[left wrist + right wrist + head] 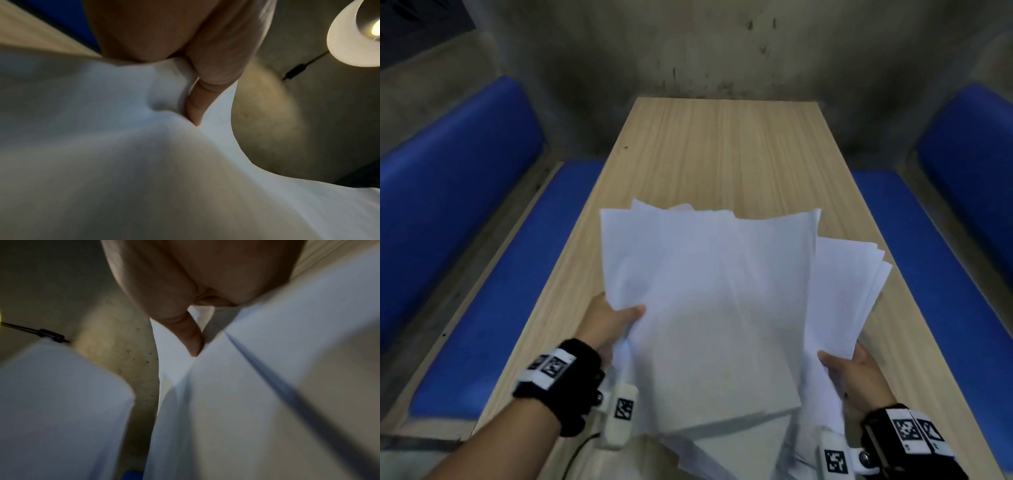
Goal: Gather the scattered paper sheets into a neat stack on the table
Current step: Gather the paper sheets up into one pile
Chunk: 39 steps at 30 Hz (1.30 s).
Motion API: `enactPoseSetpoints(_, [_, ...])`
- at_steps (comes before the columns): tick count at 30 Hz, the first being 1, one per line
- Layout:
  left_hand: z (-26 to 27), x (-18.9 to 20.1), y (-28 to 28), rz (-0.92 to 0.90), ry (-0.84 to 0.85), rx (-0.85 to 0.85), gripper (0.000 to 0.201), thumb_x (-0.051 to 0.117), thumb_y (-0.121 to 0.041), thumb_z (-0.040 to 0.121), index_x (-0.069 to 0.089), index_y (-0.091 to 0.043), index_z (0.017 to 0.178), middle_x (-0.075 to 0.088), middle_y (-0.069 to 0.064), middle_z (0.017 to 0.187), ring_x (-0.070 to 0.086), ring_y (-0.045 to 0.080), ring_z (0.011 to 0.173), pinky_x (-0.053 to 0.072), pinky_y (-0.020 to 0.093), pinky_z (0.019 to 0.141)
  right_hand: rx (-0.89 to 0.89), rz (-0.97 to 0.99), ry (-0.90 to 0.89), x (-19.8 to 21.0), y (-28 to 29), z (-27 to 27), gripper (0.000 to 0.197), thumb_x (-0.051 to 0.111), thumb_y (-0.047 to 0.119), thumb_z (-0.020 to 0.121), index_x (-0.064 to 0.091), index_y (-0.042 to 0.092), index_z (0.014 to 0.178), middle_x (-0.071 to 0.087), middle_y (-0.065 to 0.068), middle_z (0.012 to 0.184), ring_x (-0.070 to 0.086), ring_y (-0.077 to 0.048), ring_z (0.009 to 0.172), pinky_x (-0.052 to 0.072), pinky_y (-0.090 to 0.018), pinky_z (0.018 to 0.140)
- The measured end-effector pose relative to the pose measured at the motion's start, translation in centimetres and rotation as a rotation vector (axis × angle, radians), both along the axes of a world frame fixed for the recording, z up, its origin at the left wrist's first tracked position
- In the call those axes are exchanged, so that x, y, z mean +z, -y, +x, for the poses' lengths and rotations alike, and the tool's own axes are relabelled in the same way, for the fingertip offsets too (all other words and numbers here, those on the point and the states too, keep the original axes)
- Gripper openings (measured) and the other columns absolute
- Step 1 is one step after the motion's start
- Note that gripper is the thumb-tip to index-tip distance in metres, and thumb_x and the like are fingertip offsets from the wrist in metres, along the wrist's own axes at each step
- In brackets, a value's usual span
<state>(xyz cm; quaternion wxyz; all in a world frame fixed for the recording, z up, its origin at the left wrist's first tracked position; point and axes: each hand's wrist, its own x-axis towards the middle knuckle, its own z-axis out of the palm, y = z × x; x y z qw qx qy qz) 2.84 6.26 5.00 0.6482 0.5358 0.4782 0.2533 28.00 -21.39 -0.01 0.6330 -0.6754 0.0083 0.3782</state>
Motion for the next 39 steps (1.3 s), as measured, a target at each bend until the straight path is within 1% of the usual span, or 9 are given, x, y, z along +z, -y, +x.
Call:
enactPoseSetpoints(4, [1.3,-2.5,3.0,-0.033,-0.042,-0.053,0.037,0.065,0.009,0.08,0.064,-0.026,0.093,0.069,-0.015,0.084,0.065,0.002,0.077,0.051,0.022,0.071,-0.029,-0.004,-0.075,-0.8,-0.5,0.2,0.035,0.055,0.01,0.091,0.059,0.012,0.126,0.067,-0.018,0.12,0.062,-0.038,0.11,0.042,-0.058,0.101])
enactPoseSetpoints(8, [1.4,-4.0,4.3,-0.128,-0.112,-0.121,0.033,0.073,0.003,0.072,0.068,-0.014,0.099,0.075,0.007,0.093,0.071,0.021,0.083,0.06,0.032,0.072,0.042,0.062,-0.336,-0.7,-0.4,-0.6,0.047,0.055,0.054,0.086,0.067,0.02,0.117,0.072,-0.008,0.115,0.065,-0.029,0.11,0.042,-0.049,0.103])
enactPoseSetpoints(12, [1.8,-5.2,4.9,-0.201,-0.154,-0.304,0.056,0.084,-0.016,0.058,0.067,-0.007,0.111,0.073,0.016,0.11,0.069,0.032,0.103,0.051,0.053,0.097,0.099,-0.014,-0.082,-2.0,-1.4,-1.8,0.05,0.087,0.012,0.06,0.068,0.019,0.105,0.074,-0.004,0.106,0.066,-0.026,0.1,0.05,-0.039,0.088])
enactPoseSetpoints(15, [2.7,-5.2,5.3,-0.156,-0.134,-0.389,0.057,0.086,-0.024,0.057,0.068,-0.012,0.109,0.073,0.012,0.11,0.068,0.03,0.107,0.051,0.051,0.098,0.147,-0.157,0.093,-1.6,-2.1,-2.0,0.043,0.067,-0.011,0.075,0.062,0.002,0.115,0.071,-0.009,0.094,0.067,-0.031,0.096,0.053,-0.037,0.081])
enactPoseSetpoints(21, [3.3,-3.4,4.7,0.013,-0.065,-0.333,0.084,0.085,-0.046,0.061,0.043,-0.029,0.131,0.063,-0.007,0.127,0.061,0.012,0.117,0.049,0.037,0.101,0.068,0.085,0.0,1.5,0.2,-1.5,0.042,0.059,-0.01,0.081,0.064,0.014,0.115,0.078,-0.004,0.095,0.074,-0.024,0.084,0.054,-0.045,0.082])
enactPoseSetpoints(26, [5.7,-1.7,6.3,-0.083,0.051,-0.497,0.05,0.08,-0.019,0.074,0.062,-0.018,0.12,0.073,0.001,0.116,0.069,0.015,0.107,0.056,0.024,0.084,0.224,0.023,0.001,3.5,-1.4,-2.3,0.022,0.054,-0.005,0.088,0.065,0.014,0.091,0.077,-0.012,0.095,0.067,-0.034,0.084,0.057,-0.028,0.061])
enactPoseSetpoints(31, [6.9,-1.6,6.3,0.075,-0.067,-0.434,0.042,0.082,-0.019,0.071,0.067,-0.016,0.11,0.073,0.003,0.111,0.069,0.02,0.103,0.055,0.025,0.082,0.185,0.089,-0.37,2.3,-0.4,-2.2,0.05,0.052,0.059,0.079,0.07,0.024,0.111,0.073,-0.011,0.112,0.07,-0.034,0.101,0.055,-0.047,0.083])
enactPoseSetpoints(36, [8.0,-1.4,7.5,0.138,-0.144,-0.47,0.037,0.073,-0.034,0.078,0.066,-0.017,0.111,0.072,-0.002,0.107,0.067,0.014,0.098,0.054,0.029,0.086,0.159,-0.004,-0.044,1.3,-0.2,-1.7,0.074,0.09,0.031,0.05,0.064,0.011,0.117,0.074,-0.016,0.107,0.07,-0.036,0.098,0.049,-0.055,0.094])
enactPoseSetpoints(39, [8.2,-1.8,6.0,0.162,-0.228,-0.262,0.043,0.064,-0.049,0.082,0.065,-0.014,0.105,0.066,0.002,0.109,0.062,0.021,0.099,0.051,0.031,0.086,0.008,-0.063,0.018,0.9,0.8,0.2,0.039,0.069,0.002,0.077,0.061,0.0,0.115,0.076,-0.012,0.09,0.072,-0.031,0.077,0.056,-0.047,0.081])
